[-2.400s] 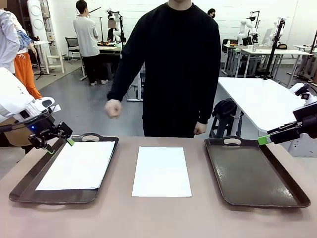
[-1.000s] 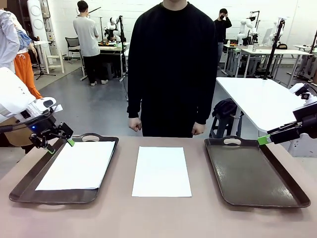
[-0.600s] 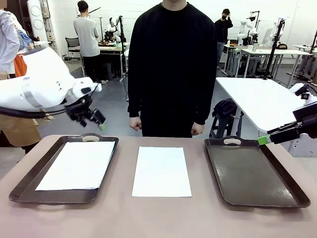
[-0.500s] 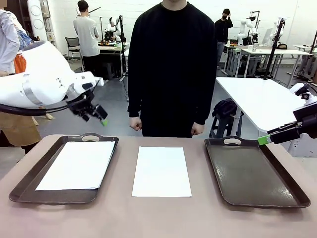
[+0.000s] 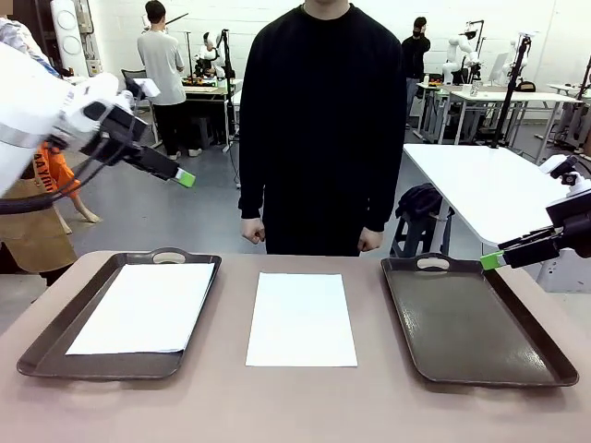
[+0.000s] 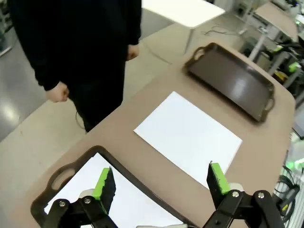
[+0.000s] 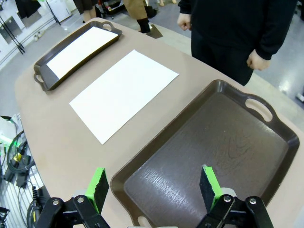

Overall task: Sort the A4 documents.
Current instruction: Receive the A4 Paper.

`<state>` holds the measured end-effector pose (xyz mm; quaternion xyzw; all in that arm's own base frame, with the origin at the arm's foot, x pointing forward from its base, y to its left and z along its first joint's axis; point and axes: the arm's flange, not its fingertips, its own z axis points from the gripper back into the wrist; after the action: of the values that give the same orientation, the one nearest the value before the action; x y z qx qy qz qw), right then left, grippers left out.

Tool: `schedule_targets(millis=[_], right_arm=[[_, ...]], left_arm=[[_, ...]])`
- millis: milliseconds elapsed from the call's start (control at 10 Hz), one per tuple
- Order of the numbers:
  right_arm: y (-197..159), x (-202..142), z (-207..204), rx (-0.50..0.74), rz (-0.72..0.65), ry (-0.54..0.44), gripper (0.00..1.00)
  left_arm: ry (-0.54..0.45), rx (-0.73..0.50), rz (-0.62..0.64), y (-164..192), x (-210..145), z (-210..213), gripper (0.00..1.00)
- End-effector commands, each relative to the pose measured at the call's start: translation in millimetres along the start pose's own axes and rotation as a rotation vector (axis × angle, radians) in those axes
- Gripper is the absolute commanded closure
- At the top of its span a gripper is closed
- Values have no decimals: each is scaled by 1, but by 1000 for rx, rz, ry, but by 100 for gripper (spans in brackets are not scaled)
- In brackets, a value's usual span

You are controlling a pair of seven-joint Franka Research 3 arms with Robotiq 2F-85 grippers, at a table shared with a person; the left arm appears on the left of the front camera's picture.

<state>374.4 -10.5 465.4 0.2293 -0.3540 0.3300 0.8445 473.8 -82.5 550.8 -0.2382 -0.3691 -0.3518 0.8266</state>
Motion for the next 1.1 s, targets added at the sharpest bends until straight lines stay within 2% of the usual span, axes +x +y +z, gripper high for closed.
schedule_targets(millis=[0, 100, 200, 500, 1000], right_arm=[[-4, 0, -5, 19, 8, -26, 0], [-4, 0, -5, 19, 8, -26, 0], [-4, 0, -5, 19, 8, -26, 0], [-4, 0, -5, 19, 8, -26, 0], [-4, 0, -5, 19, 8, -26, 0]], left_arm=[[8, -30, -72, -9, -27, 21, 0], [19, -17, -110, -16, -30, 27, 0], [28, -38, -94, -16, -34, 27, 0], [75, -119, 38, -5, -51, -1, 0], [38, -199, 86, -8, -56, -9, 0]])
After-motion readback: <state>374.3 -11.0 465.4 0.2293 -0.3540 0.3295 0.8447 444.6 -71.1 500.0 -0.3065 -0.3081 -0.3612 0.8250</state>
